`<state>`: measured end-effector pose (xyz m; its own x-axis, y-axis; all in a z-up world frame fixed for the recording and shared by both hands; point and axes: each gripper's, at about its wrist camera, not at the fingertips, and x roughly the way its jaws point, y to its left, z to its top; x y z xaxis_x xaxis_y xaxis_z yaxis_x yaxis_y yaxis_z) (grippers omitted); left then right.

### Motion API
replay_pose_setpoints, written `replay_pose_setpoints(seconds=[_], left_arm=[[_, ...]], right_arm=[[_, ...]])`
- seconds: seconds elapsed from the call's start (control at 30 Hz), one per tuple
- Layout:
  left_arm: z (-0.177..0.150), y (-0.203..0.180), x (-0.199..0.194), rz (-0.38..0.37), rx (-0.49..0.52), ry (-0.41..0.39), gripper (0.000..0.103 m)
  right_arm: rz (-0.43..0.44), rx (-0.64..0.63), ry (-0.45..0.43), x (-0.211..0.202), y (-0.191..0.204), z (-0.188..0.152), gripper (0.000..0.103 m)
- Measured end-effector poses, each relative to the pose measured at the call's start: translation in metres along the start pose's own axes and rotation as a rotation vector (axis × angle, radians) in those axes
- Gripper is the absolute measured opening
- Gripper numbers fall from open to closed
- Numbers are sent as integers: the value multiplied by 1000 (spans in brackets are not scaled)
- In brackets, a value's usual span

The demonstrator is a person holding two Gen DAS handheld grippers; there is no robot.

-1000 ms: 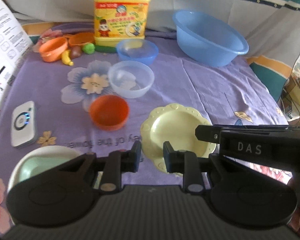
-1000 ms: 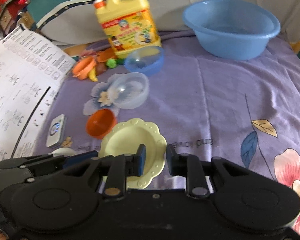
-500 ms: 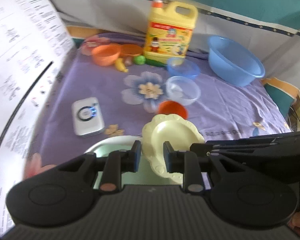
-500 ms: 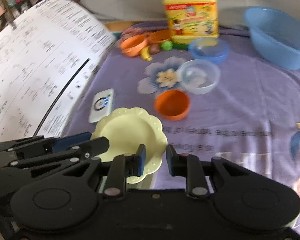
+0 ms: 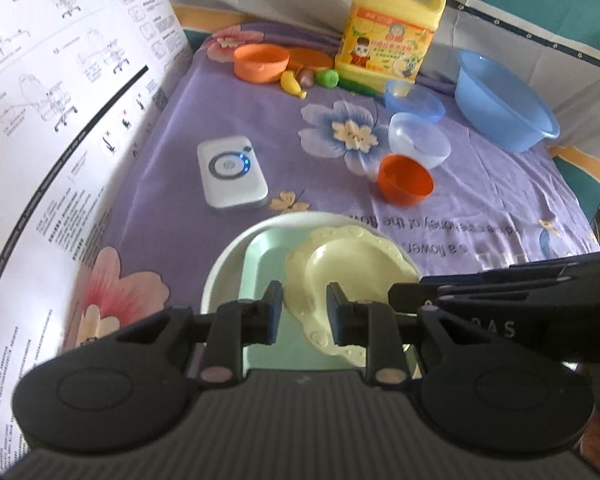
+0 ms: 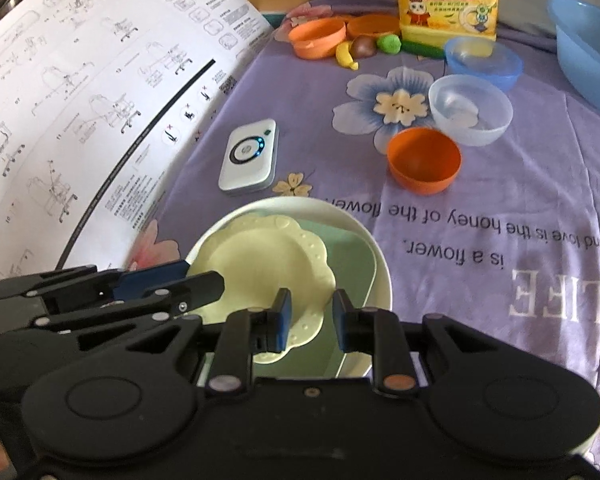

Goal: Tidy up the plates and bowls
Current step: 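Carry the yellow plate and lower it onto the green plate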

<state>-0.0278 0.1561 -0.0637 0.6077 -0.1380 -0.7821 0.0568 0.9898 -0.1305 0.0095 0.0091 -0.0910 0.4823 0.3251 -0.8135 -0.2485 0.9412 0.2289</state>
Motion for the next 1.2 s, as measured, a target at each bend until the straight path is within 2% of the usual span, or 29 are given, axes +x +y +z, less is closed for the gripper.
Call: replay_pose_setpoints(seconds=[0.7, 0.93, 1.03, 1.13, 1.2], left_arm=[[-6, 9, 35, 8, 7, 85, 23], [-5, 9, 42, 17, 7, 98, 23], [-5, 9, 44, 17, 4, 99, 23], [-4, 9, 41, 34, 1, 86, 26], [-3, 12, 36, 49, -9, 68, 38]], right_arm=[[10, 9, 53, 29, -3, 1, 23], [25, 20, 60, 37, -6, 2, 25], [41, 26, 60, 38, -8, 2, 30], [50, 33, 53, 36, -8, 2, 33], [56, 53, 40, 31, -13, 3, 41]])
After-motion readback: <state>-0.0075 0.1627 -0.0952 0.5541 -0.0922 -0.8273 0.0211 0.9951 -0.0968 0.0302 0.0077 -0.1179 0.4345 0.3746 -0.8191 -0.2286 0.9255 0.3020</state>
